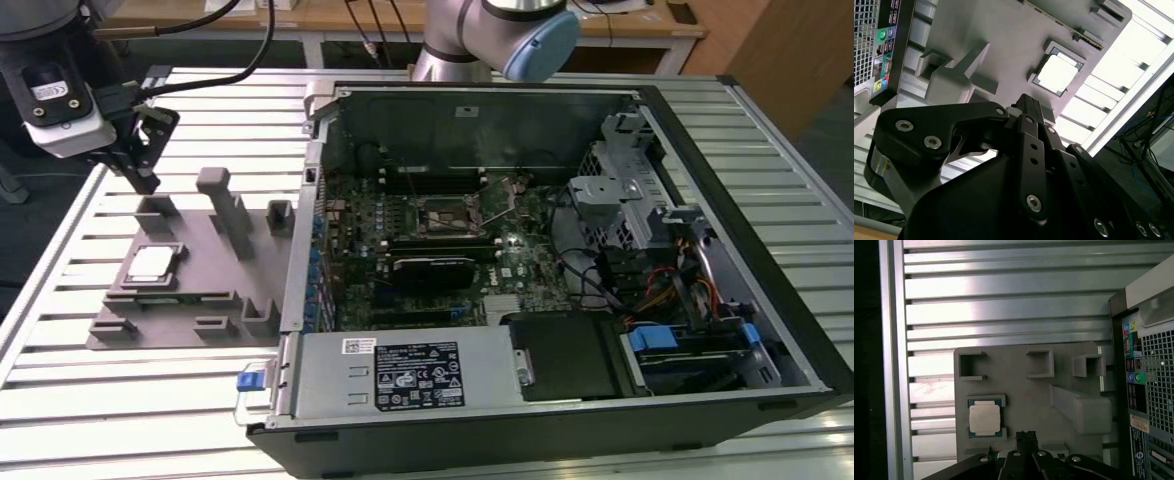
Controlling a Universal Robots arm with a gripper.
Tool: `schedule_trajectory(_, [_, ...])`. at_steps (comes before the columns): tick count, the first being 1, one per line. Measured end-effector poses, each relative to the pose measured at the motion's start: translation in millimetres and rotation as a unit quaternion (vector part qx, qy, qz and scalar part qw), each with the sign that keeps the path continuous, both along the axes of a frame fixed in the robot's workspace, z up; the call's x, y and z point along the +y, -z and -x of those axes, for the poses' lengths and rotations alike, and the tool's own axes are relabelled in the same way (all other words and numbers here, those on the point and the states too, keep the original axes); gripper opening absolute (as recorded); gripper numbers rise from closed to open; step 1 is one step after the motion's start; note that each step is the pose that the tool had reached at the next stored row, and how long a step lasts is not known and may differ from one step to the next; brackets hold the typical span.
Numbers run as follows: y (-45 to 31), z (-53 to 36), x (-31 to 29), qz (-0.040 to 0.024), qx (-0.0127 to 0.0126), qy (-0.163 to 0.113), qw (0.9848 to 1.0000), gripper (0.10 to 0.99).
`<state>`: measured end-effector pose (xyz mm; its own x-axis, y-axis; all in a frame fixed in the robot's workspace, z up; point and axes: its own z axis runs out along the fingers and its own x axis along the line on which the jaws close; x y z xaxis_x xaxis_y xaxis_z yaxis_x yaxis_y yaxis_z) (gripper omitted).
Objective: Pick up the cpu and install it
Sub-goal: 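Pick up the cpu and move it towards the insertion slot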
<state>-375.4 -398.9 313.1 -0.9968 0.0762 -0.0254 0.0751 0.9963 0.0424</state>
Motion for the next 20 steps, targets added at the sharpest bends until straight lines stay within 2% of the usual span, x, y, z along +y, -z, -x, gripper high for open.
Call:
schedule_trajectory(5, [1.3,0.3,0.0,0.0000,-0.0002,0.000,1.0000,0.106])
schedule_trajectory(20, [17.0,8.9,0.0,0.0000,-0.0001,0.000,1.0000,0.106])
